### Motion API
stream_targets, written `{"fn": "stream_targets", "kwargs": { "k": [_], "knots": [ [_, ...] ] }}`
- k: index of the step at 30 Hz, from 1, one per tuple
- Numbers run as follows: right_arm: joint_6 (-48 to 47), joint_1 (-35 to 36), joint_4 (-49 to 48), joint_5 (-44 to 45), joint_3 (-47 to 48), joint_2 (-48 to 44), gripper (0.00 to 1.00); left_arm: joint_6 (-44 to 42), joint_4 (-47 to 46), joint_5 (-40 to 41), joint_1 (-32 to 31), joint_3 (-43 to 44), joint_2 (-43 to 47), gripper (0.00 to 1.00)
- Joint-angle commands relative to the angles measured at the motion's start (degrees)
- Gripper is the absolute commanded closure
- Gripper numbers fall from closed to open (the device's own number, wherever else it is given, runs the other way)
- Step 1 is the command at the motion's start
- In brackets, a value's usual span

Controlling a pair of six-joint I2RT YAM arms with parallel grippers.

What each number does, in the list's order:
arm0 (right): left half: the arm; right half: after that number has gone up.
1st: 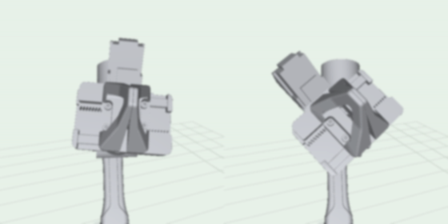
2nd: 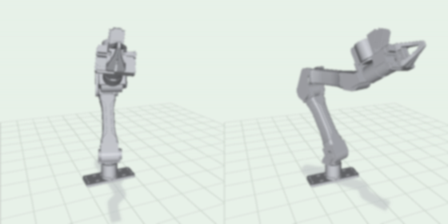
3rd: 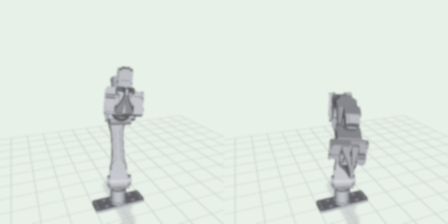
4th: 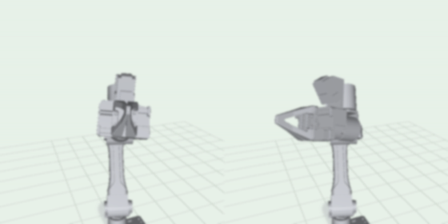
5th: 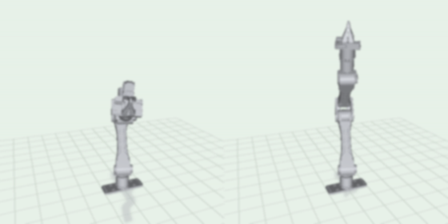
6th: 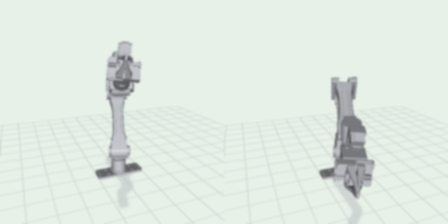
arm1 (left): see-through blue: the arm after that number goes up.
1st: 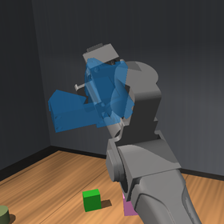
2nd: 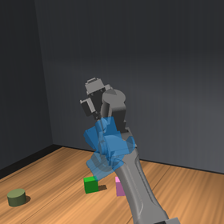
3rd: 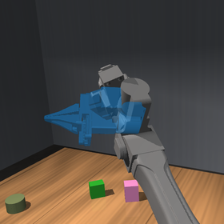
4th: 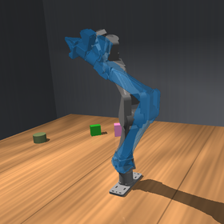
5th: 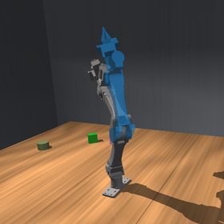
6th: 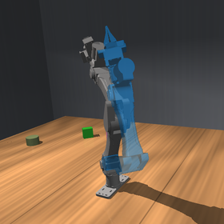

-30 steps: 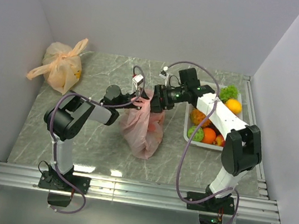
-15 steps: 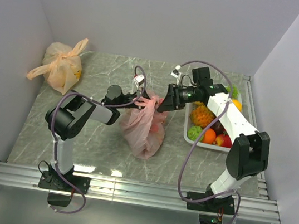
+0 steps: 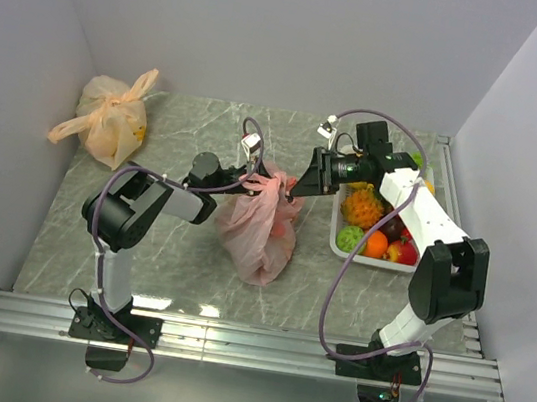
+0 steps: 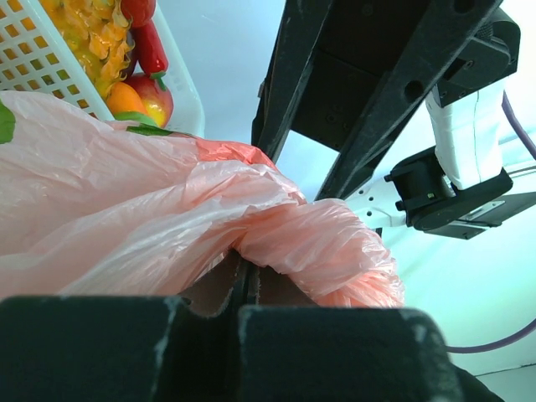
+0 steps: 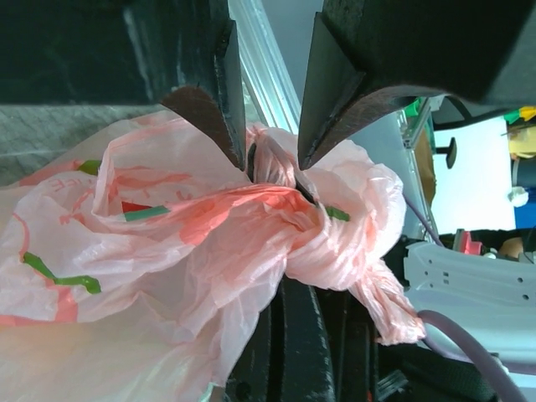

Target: Place the fake fruits into the plastic bag and tie a complex knot

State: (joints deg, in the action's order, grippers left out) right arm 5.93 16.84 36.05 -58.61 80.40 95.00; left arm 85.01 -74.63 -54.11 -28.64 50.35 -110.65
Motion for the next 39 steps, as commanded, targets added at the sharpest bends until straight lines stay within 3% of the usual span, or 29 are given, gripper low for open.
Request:
{"fn": "stream_targets", "kwargs": {
  "k": [1,9,22,24,27,35,39],
  "knots": [
    [0.04,-0.14,-0.9,-1.51,-0.24,0.0,0.62,-0.2,-21.87,-0.65,-0.45,1.6,-0.27,1.0],
    [1.98,0.03,-3.8,-1.95,-0.77,0.8,0.66,-0.37,-21.79,-0.91,-0.62,1.95,-0.36,1.0],
    [-2.59,1.44,0.68,-0.54,1.6,2.38,0.72,-0.64,-21.7,-0.91,-0.62,2.3,-0.53,1.0],
    [-2.51,1.53,0.51,-0.28,1.43,2.21,0.78,-0.55,-21.79,-1.0,-0.71,2.39,-0.7,1.0],
    [-2.33,1.44,-0.02,0.77,1.34,1.94,1.0,-0.72,-21.7,-1.0,-0.62,2.13,-0.44,0.99],
    [-4.7,0.65,0.94,0.07,2.56,0.54,1.0,-5.73,-15.65,-2.93,1.92,-1.39,3.85,0.78],
    [-6.62,0.47,1.47,0.51,3.27,-0.61,1.0,-8.72,-10.72,-5.13,4.64,-3.85,6.67,0.73]
  ]
}}
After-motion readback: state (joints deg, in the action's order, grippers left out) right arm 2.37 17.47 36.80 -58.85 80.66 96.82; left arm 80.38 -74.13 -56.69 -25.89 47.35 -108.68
